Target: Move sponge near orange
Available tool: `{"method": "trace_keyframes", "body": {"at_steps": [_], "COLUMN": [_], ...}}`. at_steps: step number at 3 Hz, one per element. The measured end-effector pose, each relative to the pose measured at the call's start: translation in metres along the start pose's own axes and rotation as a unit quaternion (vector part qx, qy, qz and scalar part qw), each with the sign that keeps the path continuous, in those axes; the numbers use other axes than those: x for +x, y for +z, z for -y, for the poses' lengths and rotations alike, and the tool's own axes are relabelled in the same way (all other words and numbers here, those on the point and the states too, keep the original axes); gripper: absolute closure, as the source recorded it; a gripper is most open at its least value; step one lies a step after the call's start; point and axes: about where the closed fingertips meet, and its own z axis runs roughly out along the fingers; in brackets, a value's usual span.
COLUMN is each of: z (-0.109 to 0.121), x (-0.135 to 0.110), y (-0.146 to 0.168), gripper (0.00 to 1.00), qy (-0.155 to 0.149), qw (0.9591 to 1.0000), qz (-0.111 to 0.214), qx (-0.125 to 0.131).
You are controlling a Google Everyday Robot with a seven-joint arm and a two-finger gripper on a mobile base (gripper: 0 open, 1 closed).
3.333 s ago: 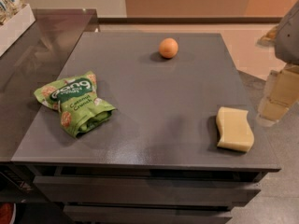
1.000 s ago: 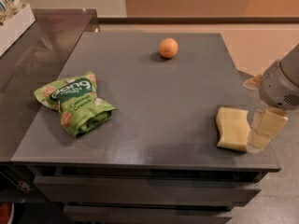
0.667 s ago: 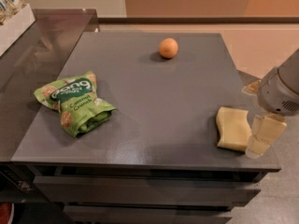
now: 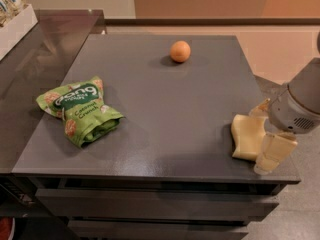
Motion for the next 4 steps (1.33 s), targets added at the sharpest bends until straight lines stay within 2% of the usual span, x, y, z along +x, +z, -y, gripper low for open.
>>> {"method": "trace_keyframes", "body": {"at_steps": [3,4], "z": [-0.0029,-0.0028], "x": [-0.0053,-0.0054], "y": [0.0018,0.0018], "gripper": [0.85,1.00], "qy": [0.001,0.001], "qw": [1.0000,1.0000], "qz": [0.002,0.002], "qx": [-0.007,-0.007]}}
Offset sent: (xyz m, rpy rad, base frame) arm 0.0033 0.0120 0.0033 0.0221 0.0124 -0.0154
